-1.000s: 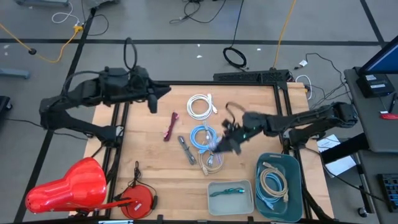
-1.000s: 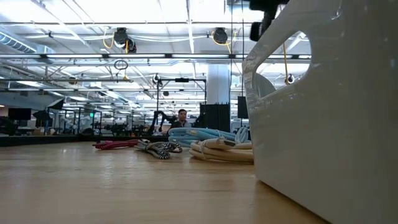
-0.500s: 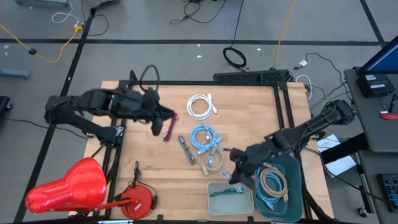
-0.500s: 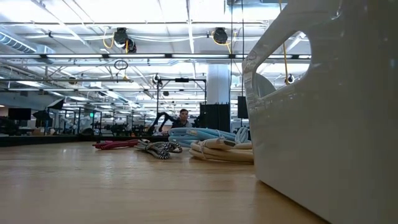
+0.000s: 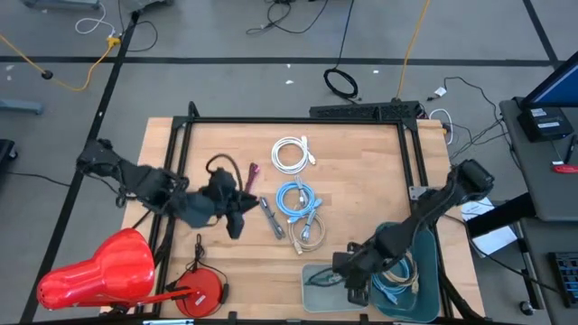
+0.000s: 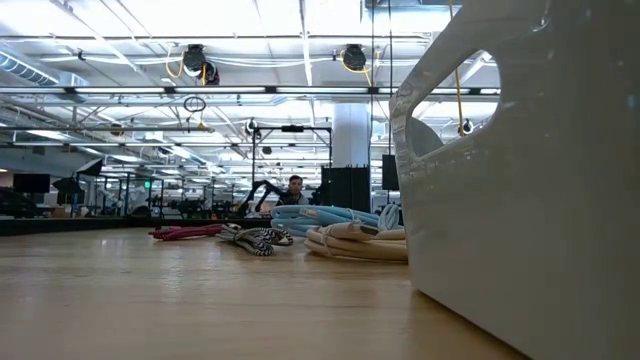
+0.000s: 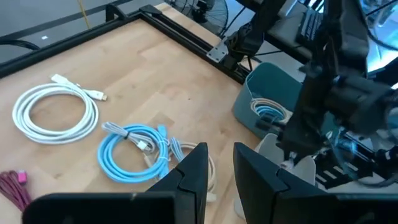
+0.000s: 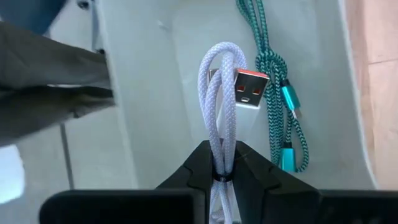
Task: Pick & Place USB Port
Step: Put the gray and white USB cable into the gray bin, then put the white HDMI cable into the blue bin
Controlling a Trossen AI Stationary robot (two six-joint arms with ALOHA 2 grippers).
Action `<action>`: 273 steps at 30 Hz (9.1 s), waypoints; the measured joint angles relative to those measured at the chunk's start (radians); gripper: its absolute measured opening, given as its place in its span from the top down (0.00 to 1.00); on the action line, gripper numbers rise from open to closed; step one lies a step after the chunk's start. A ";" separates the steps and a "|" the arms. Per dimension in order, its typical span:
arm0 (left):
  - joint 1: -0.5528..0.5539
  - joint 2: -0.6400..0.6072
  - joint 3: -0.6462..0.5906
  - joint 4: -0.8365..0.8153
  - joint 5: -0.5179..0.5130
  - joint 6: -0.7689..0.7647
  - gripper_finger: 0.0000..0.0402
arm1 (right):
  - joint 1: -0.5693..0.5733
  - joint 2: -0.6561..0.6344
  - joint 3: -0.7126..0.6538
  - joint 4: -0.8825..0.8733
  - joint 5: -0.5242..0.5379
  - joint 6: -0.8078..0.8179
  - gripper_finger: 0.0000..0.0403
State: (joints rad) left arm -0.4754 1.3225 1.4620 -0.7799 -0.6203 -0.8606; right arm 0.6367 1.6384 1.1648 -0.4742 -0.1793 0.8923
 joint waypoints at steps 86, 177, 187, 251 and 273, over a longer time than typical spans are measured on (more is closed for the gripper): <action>1.030 0.636 0.000 0.040 0.717 0.220 0.20 | -0.538 -0.465 0.086 -0.005 0.516 -0.316 0.59; 0.985 0.899 0.198 -0.214 0.607 0.135 0.90 | -0.537 -0.561 0.086 -0.110 0.463 -0.461 0.59; 0.982 0.820 0.187 -0.243 0.578 0.190 0.90 | -0.537 -0.561 0.086 -0.110 0.469 -0.405 0.59; 0.593 0.320 0.196 -0.212 0.461 0.232 0.91 | -0.571 -0.283 -0.366 1.097 0.425 0.100 0.74; 0.577 0.040 0.195 -0.325 0.164 0.247 0.64 | -0.371 -0.480 -0.366 1.077 0.001 0.424 0.92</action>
State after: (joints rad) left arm 0.1012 1.3621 1.6573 -1.1051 -0.4563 -0.6137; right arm 0.2653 1.1581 0.7990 0.6026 -0.1788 1.3160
